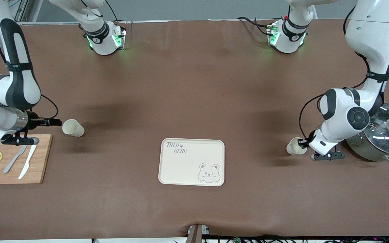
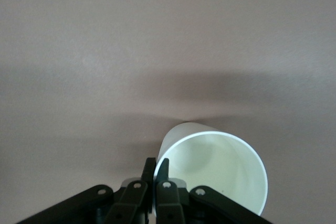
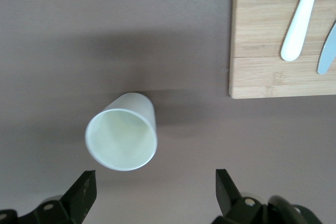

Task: Place white IKEA cup upright on tray with both arms
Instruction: 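Grasp the cup rim with the left gripper while the right gripper reaches its cup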

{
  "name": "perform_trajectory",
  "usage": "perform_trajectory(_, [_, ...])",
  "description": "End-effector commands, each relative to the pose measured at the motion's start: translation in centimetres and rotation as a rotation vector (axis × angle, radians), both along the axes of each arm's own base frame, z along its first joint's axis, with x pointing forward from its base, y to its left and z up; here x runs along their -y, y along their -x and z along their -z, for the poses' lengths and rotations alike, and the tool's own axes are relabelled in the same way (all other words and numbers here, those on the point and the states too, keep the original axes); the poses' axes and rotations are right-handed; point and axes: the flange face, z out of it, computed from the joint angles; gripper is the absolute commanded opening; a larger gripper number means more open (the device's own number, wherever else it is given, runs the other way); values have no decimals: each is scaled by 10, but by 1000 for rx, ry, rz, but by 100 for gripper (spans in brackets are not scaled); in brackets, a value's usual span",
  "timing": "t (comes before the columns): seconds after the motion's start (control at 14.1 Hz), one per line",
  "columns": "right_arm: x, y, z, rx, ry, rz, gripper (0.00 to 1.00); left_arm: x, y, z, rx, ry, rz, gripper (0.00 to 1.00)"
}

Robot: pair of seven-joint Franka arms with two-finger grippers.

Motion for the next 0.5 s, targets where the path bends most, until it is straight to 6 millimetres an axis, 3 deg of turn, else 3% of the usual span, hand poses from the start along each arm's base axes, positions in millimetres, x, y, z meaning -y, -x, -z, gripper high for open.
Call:
perform_trajectory(0.0, [1, 14, 24, 31, -6, 26, 100, 12, -3, -30, 18, 6, 10, 0])
perform_trajectory(0.21, [-5, 19, 41, 28, 7, 80, 100, 44, -7, -47, 44, 42, 22, 0])
perform_trajectory(0.42, [-6, 22, 63, 66, 18, 84, 72, 72, -13, -57, 64, 66, 40, 0])
